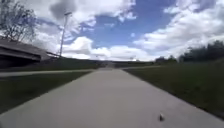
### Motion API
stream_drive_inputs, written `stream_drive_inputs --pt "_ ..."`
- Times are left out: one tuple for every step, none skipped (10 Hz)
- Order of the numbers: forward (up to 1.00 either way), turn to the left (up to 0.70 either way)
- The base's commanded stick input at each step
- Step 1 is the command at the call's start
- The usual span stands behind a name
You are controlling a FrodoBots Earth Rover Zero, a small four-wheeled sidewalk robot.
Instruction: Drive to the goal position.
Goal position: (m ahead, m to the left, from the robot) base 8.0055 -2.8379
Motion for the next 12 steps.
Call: stream_drive_inputs --pt "1.00 0.00" --pt "1.00 0.00" --pt "1.00 0.00" --pt "1.00 0.00" --pt "1.00 0.00" --pt "1.00 0.00" --pt "1.00 0.00" --pt "1.00 0.00" --pt "1.00 0.00" --pt "1.00 0.00" --pt "1.00 0.00" --pt "1.00 0.00"
